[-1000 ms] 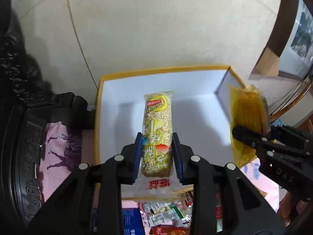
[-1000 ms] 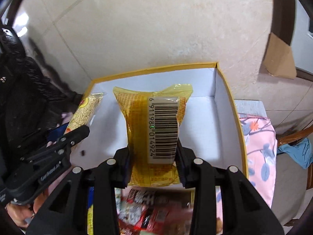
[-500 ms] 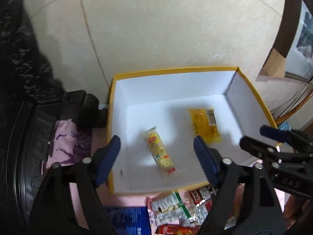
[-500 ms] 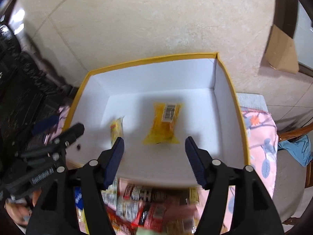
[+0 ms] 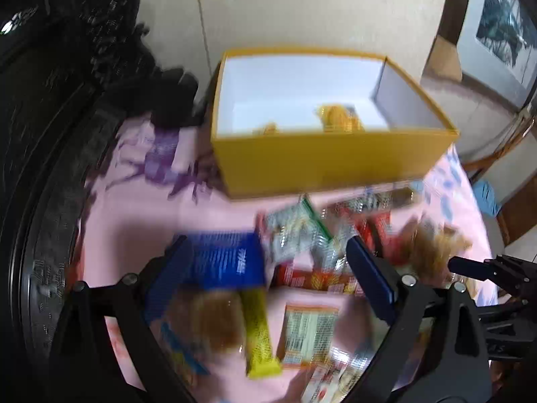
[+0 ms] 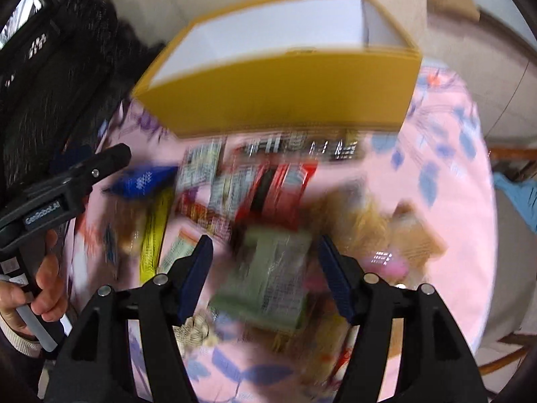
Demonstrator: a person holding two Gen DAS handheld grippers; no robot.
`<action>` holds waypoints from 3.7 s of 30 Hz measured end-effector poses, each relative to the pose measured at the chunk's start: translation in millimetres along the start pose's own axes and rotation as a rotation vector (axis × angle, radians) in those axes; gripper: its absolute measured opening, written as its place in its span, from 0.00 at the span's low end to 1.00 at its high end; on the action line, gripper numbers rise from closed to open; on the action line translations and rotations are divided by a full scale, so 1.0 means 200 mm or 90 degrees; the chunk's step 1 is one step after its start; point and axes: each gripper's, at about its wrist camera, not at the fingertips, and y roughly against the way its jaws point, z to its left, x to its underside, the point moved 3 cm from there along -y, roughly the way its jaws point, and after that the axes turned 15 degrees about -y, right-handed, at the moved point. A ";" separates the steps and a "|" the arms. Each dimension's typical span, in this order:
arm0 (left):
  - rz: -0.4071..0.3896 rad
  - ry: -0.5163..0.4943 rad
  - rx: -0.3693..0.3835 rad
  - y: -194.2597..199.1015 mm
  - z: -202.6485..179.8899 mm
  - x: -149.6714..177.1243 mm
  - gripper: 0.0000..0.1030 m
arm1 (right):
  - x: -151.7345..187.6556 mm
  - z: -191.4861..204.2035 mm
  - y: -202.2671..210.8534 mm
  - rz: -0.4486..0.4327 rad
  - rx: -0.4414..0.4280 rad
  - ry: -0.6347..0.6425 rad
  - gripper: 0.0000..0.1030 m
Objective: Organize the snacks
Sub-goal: 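Grasp the pale green snack bag with the right tool, then grasp the white candy bag with the left tool while the right tool lifts the green bag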
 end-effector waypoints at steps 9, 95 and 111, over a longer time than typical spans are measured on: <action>0.023 0.032 -0.003 0.06 0.07 0.22 0.92 | 0.16 0.06 -0.25 0.030 0.099 0.045 0.73; 0.104 -0.176 0.054 -0.01 -0.54 0.78 0.68 | 0.25 -0.09 0.06 0.022 -0.003 -0.081 0.31; 0.044 -0.171 0.060 0.19 -0.54 0.76 0.42 | 0.26 -0.05 0.15 -0.005 -0.016 -0.066 0.31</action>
